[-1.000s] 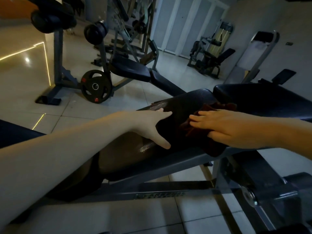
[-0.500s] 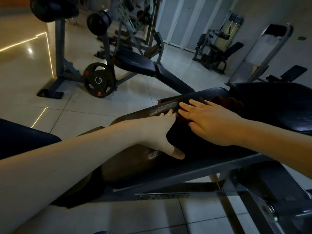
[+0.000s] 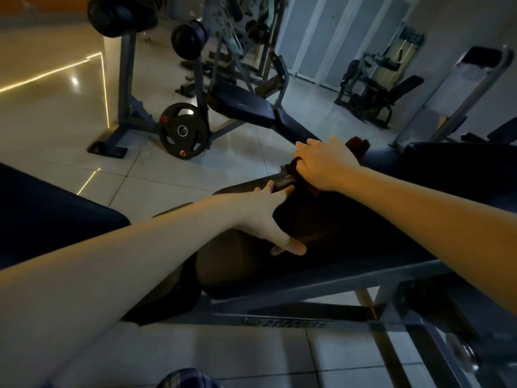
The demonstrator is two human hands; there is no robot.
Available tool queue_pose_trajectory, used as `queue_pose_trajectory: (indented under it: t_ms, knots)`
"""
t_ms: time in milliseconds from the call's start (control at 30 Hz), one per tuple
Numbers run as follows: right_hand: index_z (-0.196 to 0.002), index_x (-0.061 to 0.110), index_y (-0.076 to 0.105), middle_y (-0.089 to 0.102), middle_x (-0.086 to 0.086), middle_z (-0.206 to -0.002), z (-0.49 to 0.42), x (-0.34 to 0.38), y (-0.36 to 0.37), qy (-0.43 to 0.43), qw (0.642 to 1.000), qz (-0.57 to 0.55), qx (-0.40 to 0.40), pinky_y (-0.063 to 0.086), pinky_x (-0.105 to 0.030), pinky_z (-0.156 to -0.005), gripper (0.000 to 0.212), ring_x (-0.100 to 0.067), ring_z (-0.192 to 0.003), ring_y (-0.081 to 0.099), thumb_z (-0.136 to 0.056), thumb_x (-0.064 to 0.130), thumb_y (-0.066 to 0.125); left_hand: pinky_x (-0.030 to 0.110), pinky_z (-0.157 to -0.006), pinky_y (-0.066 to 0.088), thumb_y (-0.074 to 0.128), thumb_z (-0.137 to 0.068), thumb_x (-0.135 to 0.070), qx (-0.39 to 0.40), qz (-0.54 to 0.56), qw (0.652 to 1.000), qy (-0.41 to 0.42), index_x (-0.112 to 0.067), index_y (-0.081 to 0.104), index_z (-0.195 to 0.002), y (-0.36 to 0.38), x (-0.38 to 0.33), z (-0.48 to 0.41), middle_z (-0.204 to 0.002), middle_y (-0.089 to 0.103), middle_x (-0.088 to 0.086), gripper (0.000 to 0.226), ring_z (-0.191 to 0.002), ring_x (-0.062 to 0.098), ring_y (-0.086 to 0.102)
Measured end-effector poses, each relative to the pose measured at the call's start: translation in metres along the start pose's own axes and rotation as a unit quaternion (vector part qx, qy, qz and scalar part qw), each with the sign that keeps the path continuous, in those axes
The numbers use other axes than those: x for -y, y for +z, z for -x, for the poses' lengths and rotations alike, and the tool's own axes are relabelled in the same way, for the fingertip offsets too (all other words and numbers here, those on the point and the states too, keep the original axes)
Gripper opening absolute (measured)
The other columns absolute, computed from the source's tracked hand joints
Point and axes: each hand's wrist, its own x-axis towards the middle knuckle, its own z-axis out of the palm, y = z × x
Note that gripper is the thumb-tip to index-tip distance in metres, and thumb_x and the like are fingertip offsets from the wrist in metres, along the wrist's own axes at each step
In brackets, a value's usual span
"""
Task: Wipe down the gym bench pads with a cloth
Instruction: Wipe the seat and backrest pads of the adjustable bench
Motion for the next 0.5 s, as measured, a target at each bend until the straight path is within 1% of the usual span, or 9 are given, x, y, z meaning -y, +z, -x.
queue_pose_trajectory:
  t_ms: [67,100,167,233,300,367,400,467,500]
  knots:
    - [-0.105,0.020,0.060,0.055,0.002,-0.113,0.004,-0.001,-0.002,0.030,0.998,-0.058,-0.010,0.027,-0.055,-0.107,0.034,-0.026,-0.122,0.046,-0.100,0.033,0.029,0.049,-0.120,0.015,0.055,-0.046,-0.085,0.001,0.013,1.000,0.000,-0.036,-0.008,-0.152,0.000,0.001,0.009,-0.160,-0.020,0.001,0.133,-0.149,0.029,0.000]
    - [-0.117,0.024,0.059,0.052,0.000,-0.128,0.009,-0.002,-0.002,0.043,0.996,-0.079,-0.013,0.022,-0.056,-0.110,0.036,-0.026,-0.129,0.041,-0.100,0.037,0.030,0.046,-0.120,0.015,0.055,-0.047,-0.084,0.002,0.018,1.000,-0.003,-0.035,-0.008,-0.152,0.000,0.003,0.015,-0.160,-0.020,0.000,0.133,-0.149,0.027,0.002]
    - [-0.145,0.032,0.036,0.023,-0.002,-0.158,0.022,-0.004,-0.004,0.055,0.994,-0.092,-0.001,0.008,-0.059,-0.114,0.050,-0.025,-0.145,0.020,-0.098,0.048,0.036,0.044,-0.120,0.013,0.062,-0.053,-0.079,-0.002,0.017,1.000,-0.012,-0.036,-0.010,-0.152,0.001,0.011,0.025,-0.159,-0.023,-0.001,0.129,-0.149,0.026,0.002]
    - [-0.153,0.032,0.015,0.003,-0.003,-0.162,0.041,-0.006,-0.006,0.066,0.993,-0.102,0.005,0.002,-0.059,-0.115,0.074,-0.025,-0.148,0.007,-0.091,0.057,0.049,0.045,-0.120,0.012,0.069,-0.062,-0.072,-0.001,0.000,1.000,-0.027,-0.037,-0.015,-0.150,0.007,0.022,0.033,-0.159,-0.025,-0.001,0.127,-0.148,0.028,-0.002]
    - [-0.151,0.023,0.015,0.010,-0.010,-0.160,0.061,-0.007,-0.008,0.095,0.985,-0.138,-0.035,0.011,-0.056,-0.116,0.085,-0.031,-0.145,0.018,-0.086,0.053,0.060,0.047,-0.120,0.014,0.072,-0.063,-0.069,0.015,-0.012,0.999,-0.044,-0.037,-0.019,-0.149,0.015,0.033,0.039,-0.158,-0.026,0.001,0.129,-0.148,0.029,-0.004]
    - [-0.138,0.010,0.029,0.037,-0.016,-0.140,0.075,-0.008,-0.011,0.127,0.969,-0.193,-0.088,0.035,-0.049,-0.107,0.073,-0.034,-0.126,0.042,-0.083,0.042,0.066,0.051,-0.120,0.013,0.075,-0.063,-0.067,0.027,-0.005,0.998,-0.049,-0.039,-0.022,-0.148,0.025,0.042,0.041,-0.158,-0.027,0.000,0.132,-0.148,0.030,-0.009]
    - [-0.127,0.009,0.035,0.046,-0.014,-0.123,0.079,-0.009,-0.013,0.135,0.963,-0.208,-0.103,0.044,-0.042,-0.092,0.061,-0.030,-0.110,0.050,-0.083,0.036,0.067,0.053,-0.120,0.011,0.076,-0.062,-0.066,0.023,0.003,0.999,-0.047,-0.040,-0.022,-0.147,0.028,0.045,0.041,-0.158,-0.027,0.000,0.133,-0.148,0.030,-0.011]
    - [-0.107,0.011,0.040,0.049,-0.002,-0.092,0.083,-0.007,-0.019,0.129,0.970,-0.189,-0.084,0.039,-0.028,-0.061,0.035,-0.018,-0.079,0.050,-0.087,0.029,0.062,0.055,-0.119,0.011,0.077,-0.059,-0.067,0.010,0.009,0.999,-0.042,-0.040,-0.020,-0.148,0.031,0.047,0.040,-0.159,-0.025,-0.001,0.134,-0.147,0.030,-0.012]
    - [-0.100,0.014,0.040,0.046,0.003,-0.082,0.083,-0.007,-0.023,0.123,0.974,-0.179,-0.070,0.033,-0.026,-0.054,0.025,-0.013,-0.070,0.047,-0.090,0.027,0.059,0.055,-0.119,0.011,0.077,-0.058,-0.068,0.006,0.008,0.999,-0.042,-0.041,-0.019,-0.148,0.032,0.047,0.039,-0.159,-0.024,-0.001,0.135,-0.148,0.030,-0.010]
